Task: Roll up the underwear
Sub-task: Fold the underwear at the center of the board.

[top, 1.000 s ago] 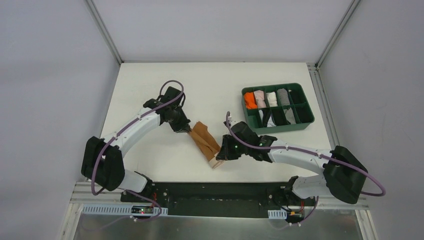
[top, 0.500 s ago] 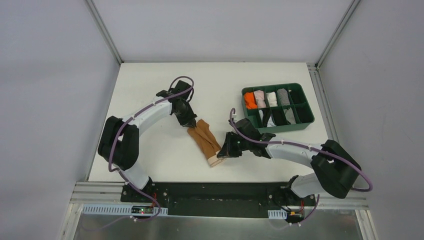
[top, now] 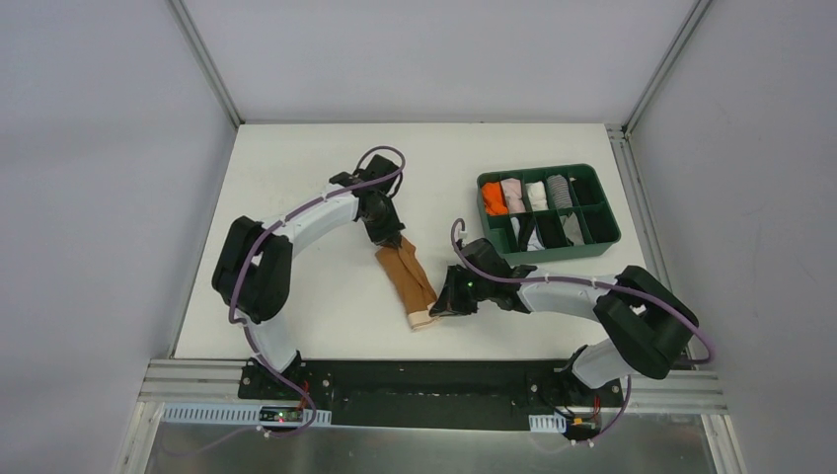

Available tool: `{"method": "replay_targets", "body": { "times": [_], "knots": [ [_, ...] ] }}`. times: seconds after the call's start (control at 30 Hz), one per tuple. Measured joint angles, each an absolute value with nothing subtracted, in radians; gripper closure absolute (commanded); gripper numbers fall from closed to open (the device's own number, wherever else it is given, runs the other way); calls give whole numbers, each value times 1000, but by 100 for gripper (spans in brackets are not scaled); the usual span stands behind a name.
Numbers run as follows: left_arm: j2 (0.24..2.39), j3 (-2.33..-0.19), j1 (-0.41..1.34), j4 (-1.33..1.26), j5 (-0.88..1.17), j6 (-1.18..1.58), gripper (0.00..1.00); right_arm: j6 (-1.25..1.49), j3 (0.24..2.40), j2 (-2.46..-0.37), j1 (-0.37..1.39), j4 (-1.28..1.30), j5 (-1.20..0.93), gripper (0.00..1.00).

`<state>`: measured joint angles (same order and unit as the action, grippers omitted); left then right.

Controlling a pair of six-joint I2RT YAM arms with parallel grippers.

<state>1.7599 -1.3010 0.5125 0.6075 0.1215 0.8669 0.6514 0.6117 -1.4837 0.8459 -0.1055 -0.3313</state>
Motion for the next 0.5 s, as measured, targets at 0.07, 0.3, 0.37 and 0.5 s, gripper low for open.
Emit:
{"method": "replay_targets", "body": {
  "times": [0.07, 0.3, 0.37, 0.5],
  "knots": [
    [1773, -1319, 525, 606, 114, 863, 100, 654, 611, -1488, 844, -109, -335, 100],
    [1863, -1377, 536, 605, 96, 860, 100, 659, 609, -1499, 839, -129, -347, 100],
    [1908, -1401, 538, 607, 95, 860, 100, 663, 606, -1499, 839, -132, -347, 100],
    [1968, -1436, 550, 608, 93, 859, 91, 670, 605, -1499, 836, -132, -345, 68]
  ]
}}
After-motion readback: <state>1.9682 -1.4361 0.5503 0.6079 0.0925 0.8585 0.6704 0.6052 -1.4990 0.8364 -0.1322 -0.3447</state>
